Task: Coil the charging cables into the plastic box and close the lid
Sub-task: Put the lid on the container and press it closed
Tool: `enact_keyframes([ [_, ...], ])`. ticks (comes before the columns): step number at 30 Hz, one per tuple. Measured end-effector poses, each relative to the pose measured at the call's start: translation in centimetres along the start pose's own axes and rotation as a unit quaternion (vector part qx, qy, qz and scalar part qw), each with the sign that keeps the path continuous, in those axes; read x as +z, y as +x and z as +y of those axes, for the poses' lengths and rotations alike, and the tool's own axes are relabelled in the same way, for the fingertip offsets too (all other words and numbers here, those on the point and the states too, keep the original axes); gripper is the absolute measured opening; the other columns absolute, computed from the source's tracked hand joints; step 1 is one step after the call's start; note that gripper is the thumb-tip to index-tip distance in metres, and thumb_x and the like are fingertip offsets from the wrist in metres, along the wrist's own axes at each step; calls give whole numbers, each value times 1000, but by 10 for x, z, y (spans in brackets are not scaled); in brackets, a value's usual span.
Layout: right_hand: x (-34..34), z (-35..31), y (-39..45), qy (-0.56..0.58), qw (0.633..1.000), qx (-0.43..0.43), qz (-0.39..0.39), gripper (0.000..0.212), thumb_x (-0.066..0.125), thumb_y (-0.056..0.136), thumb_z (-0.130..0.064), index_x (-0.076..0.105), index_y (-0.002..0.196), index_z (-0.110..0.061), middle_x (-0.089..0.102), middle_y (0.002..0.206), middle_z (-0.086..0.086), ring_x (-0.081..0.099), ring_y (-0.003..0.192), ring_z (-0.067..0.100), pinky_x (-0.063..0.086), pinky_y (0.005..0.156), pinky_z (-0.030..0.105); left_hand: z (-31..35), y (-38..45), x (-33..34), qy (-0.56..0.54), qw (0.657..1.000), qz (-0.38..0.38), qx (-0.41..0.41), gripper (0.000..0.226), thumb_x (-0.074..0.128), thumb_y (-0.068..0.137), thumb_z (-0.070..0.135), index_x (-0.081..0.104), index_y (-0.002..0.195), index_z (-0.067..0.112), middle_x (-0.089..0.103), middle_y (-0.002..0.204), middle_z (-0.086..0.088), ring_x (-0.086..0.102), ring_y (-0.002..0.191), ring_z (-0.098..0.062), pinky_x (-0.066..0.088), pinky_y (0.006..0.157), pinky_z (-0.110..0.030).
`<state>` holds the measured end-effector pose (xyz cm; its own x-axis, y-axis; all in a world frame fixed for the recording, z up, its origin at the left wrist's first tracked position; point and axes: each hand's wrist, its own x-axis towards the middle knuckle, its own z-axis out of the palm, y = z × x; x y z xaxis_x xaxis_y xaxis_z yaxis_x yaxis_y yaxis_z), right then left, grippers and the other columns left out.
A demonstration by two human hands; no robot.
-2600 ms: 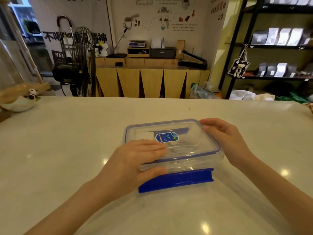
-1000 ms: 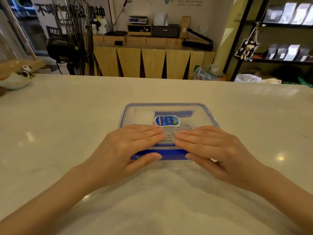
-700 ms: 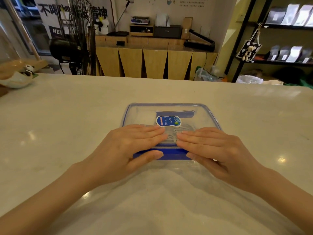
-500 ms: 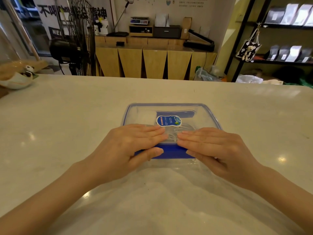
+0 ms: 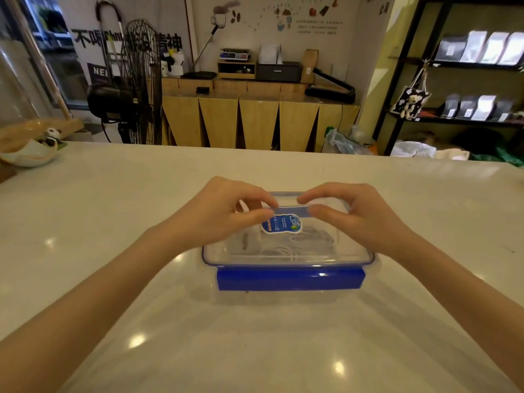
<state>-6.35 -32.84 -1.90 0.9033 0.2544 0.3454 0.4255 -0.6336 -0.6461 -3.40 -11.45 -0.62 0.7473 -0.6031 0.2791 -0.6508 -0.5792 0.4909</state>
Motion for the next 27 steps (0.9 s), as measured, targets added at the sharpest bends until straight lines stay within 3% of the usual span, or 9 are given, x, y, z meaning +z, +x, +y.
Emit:
enact_keyframes([
  [3,-2,16,22,-29,999,14,18,20,58,85,-20,63,104,-26,60,102,-16,53,96,-2,36,83,11,-21,21,0,22,998,31,-45,17,62,80,26,67,96,22,62,88,6,55,80,-6,47,71,-20],
  [7,0,31,47,-57,997,39,-19,24,56,86,-28,60,110,-25,58,107,-13,51,96,-1,34,76,8,-41,33,6,-20,991,61,-119,26,67,74,36,67,95,21,62,97,3,55,92,-12,47,80,-30],
  [9,3,35,53,-54,995,58,-61,24,52,88,-30,60,109,-23,60,103,-12,53,91,-2,37,73,9,-46,35,9,-48,987,33,-153,31,64,75,40,65,100,21,61,99,5,55,95,-13,46,80,-29],
  [13,5,36,54,-41,983,125,-131,36,41,90,-43,61,109,-19,63,104,-1,56,98,16,43,84,27,-50,40,13,-172,946,-54,-271,33,52,79,51,62,93,23,61,86,9,58,82,-11,44,63,-22],
  [16,5,34,56,-90,973,147,-151,49,37,87,-52,62,108,-16,64,104,4,56,96,20,45,88,37,-55,45,14,-157,930,-80,-324,43,54,74,57,64,92,20,63,85,4,60,78,-15,48,65,-26],
  [20,7,33,60,-102,970,162,-153,52,38,85,-56,66,99,-15,66,95,4,58,82,17,46,78,32,-56,46,14,-161,926,-87,-330,36,55,74,56,65,83,22,63,83,4,62,76,-16,50,67,-27],
  [23,7,36,59,-110,971,153,-146,55,40,81,-60,66,99,-15,67,96,4,59,85,16,47,78,32,-56,44,14,-189,931,-71,-305,33,57,76,51,66,86,21,68,88,0,65,80,-19,53,70,-29],
  [27,6,35,57,-86,982,123,-116,44,49,80,-54,61,107,-20,60,101,-2,54,93,13,45,79,28,-55,42,14,-205,944,-14,-258,25,62,76,41,62,95,25,63,90,8,60,85,-11,51,68,-23],
])
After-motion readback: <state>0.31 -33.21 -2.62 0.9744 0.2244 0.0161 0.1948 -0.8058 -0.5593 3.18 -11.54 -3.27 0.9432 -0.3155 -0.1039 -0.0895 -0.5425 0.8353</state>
